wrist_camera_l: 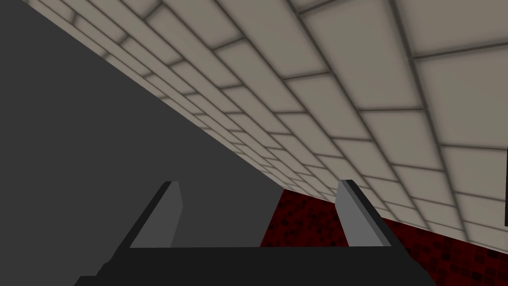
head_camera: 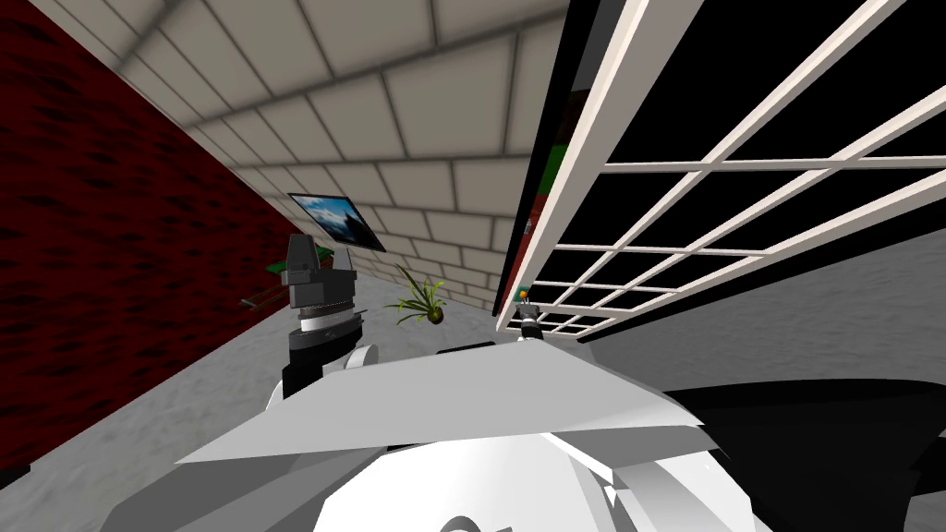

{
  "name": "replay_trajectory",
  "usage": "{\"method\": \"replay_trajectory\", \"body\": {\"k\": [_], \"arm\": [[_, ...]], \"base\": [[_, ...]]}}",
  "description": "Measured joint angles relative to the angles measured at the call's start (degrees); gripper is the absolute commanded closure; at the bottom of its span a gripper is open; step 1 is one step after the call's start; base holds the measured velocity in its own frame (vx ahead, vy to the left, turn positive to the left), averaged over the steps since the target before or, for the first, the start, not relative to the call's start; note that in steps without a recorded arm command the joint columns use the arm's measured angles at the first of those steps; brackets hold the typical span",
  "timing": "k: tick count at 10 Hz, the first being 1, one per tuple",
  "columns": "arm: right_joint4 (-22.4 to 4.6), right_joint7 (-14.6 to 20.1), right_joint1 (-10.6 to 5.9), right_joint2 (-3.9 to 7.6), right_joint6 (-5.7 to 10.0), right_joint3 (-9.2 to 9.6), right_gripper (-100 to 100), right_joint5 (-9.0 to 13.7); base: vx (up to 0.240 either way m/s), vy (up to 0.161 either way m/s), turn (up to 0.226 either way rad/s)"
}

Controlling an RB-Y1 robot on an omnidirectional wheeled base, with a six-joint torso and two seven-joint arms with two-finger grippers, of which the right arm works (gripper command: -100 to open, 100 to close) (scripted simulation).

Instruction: Pull the door open

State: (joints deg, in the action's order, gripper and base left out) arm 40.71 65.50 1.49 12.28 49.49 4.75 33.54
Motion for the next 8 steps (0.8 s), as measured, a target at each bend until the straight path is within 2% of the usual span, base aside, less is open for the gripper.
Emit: {"method": "replay_trajectory", "body": {"k": [1, 2, 4, 5, 6, 7, 8], "arm": [[2.8, -0.1, 1.32, -0.31, -1.36, -0.28, -100, 0.5], [3.1, -0.1, 1.38, -0.31, -1.79, -0.26, -100, 0.5], [2.1, 0.5, 0.97, -0.23, -1.27, -0.18, -100, 0.5], [0.4, 1.0, 0.14, -0.2, -0.42, 0.06, -100, 0.4], [1.4, 1.3, 0.36, -0.6, -0.85, -0.13, -100, 0.9], [-0.4, 3.3, -0.84, -0.49, -0.25, 0.13, -100, 1.3], [-1.3, 4.6, -1.21, -0.7, 0.44, 0.29, -100, 1.5]], "base": [[-0.011, 0.005, -0.02], [-0.003, 0.007, 0.001], [0.001, -0.003, 0.001], [-0.027, -0.005, 0.008], [-0.063, -0.009, 0.049], [-0.046, -0.004, -0.001], [-0.015, 0.001, -0.023]]}}
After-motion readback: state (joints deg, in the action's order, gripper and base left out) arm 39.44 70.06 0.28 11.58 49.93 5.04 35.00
